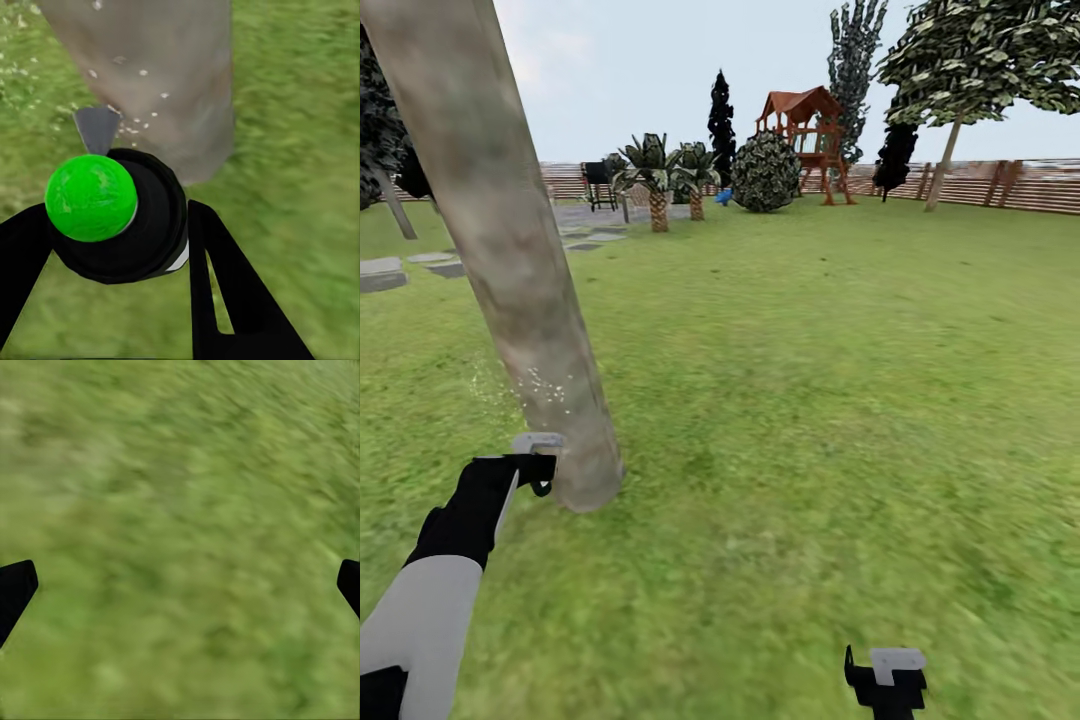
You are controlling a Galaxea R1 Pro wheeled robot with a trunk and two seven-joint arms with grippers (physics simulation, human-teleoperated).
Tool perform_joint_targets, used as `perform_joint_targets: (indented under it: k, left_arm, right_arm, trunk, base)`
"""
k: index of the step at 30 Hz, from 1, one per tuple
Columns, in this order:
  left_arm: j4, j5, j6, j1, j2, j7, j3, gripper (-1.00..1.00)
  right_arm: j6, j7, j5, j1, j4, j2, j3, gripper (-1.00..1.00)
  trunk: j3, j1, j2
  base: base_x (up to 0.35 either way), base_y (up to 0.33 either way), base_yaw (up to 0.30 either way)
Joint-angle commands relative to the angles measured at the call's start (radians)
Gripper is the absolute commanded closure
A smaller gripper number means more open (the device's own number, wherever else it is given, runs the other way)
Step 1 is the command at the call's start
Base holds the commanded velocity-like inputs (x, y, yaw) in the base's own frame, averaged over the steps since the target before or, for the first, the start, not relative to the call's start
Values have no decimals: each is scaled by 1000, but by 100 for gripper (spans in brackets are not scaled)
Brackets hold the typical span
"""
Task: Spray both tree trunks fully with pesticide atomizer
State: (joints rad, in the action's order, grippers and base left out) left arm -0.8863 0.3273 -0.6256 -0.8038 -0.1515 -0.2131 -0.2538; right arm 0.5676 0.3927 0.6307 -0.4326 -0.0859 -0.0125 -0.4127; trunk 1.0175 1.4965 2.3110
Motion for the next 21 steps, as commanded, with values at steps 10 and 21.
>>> perform_joint_targets:
  k: [10, 21]
  left_arm:
    - [69, -10, 7, 11, 80, 75, 6, 100]
    - [264, -10, 186, 12, 60, 176, -43, 100]
  right_arm:
    - [0, -1, 1, 0, 2, 0, 0, -100]
    - [0, -5, 0, 0, 9, -7, 1, -100]
  trunk:
    - [0, 0, 0]
    - [0, 0, 0]
  base:
    - [8, -4, 34]
    - [27, 0, 0]
